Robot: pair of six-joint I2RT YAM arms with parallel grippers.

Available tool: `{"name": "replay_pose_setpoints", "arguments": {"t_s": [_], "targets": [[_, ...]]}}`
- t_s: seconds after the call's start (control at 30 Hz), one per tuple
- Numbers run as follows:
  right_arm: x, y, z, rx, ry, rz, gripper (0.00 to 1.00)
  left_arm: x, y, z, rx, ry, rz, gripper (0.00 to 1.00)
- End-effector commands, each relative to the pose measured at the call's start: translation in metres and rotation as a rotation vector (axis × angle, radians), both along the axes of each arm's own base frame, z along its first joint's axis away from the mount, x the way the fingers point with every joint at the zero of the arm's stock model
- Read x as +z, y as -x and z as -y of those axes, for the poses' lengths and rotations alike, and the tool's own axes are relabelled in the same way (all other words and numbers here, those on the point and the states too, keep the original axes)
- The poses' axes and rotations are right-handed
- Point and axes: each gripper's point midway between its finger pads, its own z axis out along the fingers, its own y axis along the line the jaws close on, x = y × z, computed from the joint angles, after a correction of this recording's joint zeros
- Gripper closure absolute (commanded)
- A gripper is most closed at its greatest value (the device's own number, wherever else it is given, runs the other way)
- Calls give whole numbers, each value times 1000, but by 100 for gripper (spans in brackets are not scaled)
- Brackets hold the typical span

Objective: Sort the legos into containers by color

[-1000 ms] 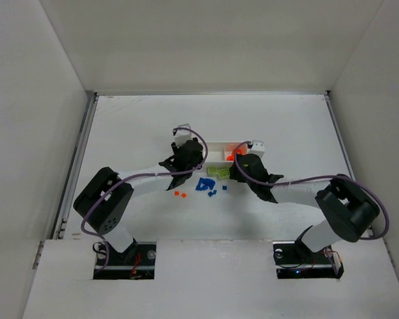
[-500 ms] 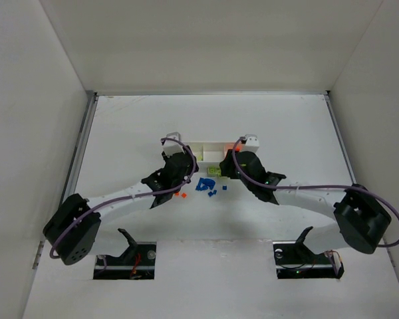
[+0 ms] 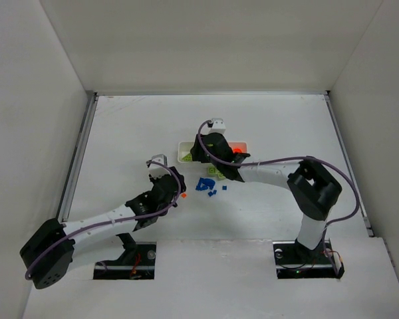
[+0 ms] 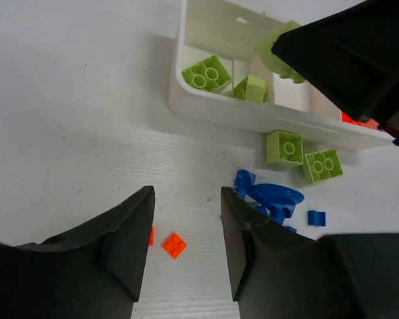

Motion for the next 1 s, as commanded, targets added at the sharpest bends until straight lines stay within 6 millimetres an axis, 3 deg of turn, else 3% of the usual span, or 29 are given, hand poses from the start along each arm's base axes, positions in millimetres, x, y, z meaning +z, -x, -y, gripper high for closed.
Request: {"name": "replay_pose_setpoints", "arguments": {"t_s": [0.0,0.17,0.3,0.4,0.5,0.57,0.73,0.87,0.97], "targets": [[28,-7,-29,37,-74,43,48,3,1,-6,45,21,10,59],[34,-8,-29,36,-85,47,30,5,3,12,0,16,12,58],[39,2,-15,29,-87,53,27,6,2,32,-40,5,10,57],[37,14,14,-4,-78,56,38,9,-1,48,-67,4,12,56],[23,33,45,-26,-51,40,58,12,-4,64,-94,-7,17,56],[11,48,62,-25,-31,20,65,13,-7,74,-107,-12,13,55],[-12,79,106,-73,6,-1,64,13,-16,96,-131,-28,4,54],[-16,93,139,-122,-14,5,63,5,-27,108,-140,-84,-9,54],[-15,98,149,-130,-32,14,62,-2,-33,118,-154,-115,-22,55]]}}
